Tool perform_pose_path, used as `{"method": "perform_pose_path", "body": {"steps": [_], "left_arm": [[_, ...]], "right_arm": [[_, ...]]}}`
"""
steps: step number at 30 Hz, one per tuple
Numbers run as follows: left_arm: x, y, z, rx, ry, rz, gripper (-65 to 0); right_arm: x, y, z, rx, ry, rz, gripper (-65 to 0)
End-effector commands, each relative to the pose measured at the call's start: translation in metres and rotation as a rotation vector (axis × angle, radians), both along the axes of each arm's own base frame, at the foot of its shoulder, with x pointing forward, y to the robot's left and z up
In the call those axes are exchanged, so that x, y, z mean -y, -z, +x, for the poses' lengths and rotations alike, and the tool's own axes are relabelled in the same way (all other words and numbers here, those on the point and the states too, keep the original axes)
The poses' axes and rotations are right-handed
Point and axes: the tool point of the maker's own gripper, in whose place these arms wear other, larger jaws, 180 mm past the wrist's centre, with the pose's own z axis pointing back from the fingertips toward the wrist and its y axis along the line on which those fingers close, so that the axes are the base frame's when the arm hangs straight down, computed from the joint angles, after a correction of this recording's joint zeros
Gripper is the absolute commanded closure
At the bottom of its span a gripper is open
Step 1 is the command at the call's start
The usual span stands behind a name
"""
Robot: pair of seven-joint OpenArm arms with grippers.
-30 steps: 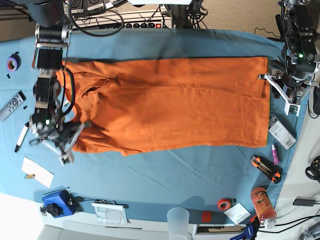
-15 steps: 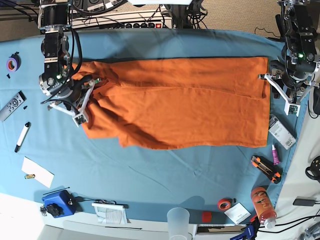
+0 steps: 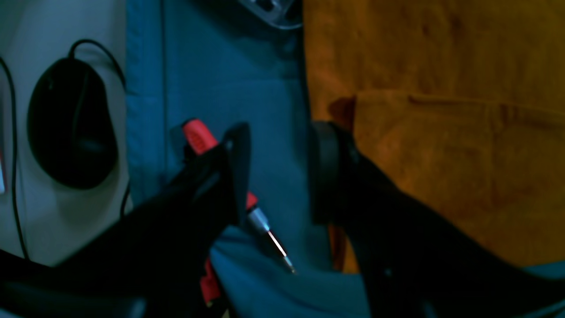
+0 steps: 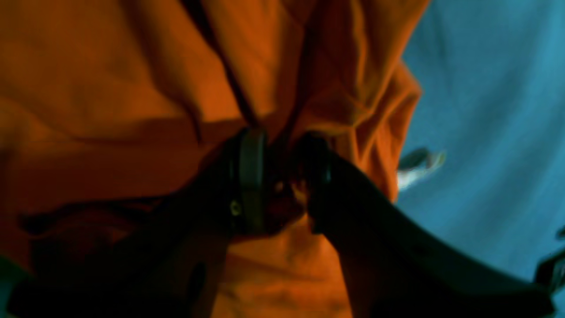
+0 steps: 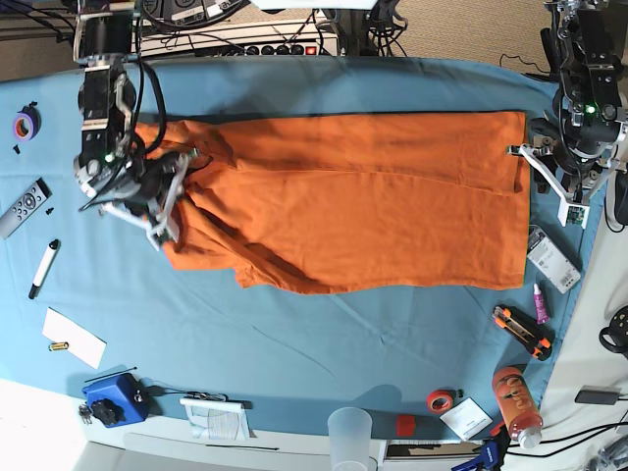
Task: Layout the t-shirt on the table in an organized manner, then fold the t-shirt properly
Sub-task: 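Pinch the hem with the right gripper and tuck it inward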
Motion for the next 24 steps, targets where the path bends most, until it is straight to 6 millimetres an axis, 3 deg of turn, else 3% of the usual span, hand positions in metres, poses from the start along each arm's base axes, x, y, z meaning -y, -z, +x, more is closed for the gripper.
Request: {"method": "perform_pose_path", "body": {"steps": [1,7,10,14,18,21,24], "left_arm": [[-0.003,-0.011,0.006,0.041,0.006,0.021,-22.6],[-0.003,-0.011,0.006,0.040,0.006,0.021,-22.6],[-0.003,-0.011,0.006,0.040,0.006,0.021,-22.6],[-0.003,-0.011,0.006,0.040,0.006,0.021,-22.6],[-0.003,-0.011,0.006,0.040,0.005,0.018,-22.6],[-0.003,-0.011,0.006,0.040,0.005,0.018,-22.6],[-0.003,-0.011,0.006,0.041,0.005,0.018,-22.6]], "right_arm": [[-0.001,-0.027,0.018,0.095,-0.013,0.014,-15.1],[-0.014,-0.107,0.058,0.399,-0.048,0.092,-15.1],[0.000,-0.124,0.074,0.455,0.015,0.069,-15.2],[0.026,-0.114,0.100,0.438,0.112,0.072,-22.7],[0.045,-0.087,0.119,0.358,0.189,0.113,-23.4],[0.049,-0.060,0.128,0.276,0.259,0.174,-23.4],[0.042,-0.032,0.132,0.178,0.305,0.266,-23.4]]}}
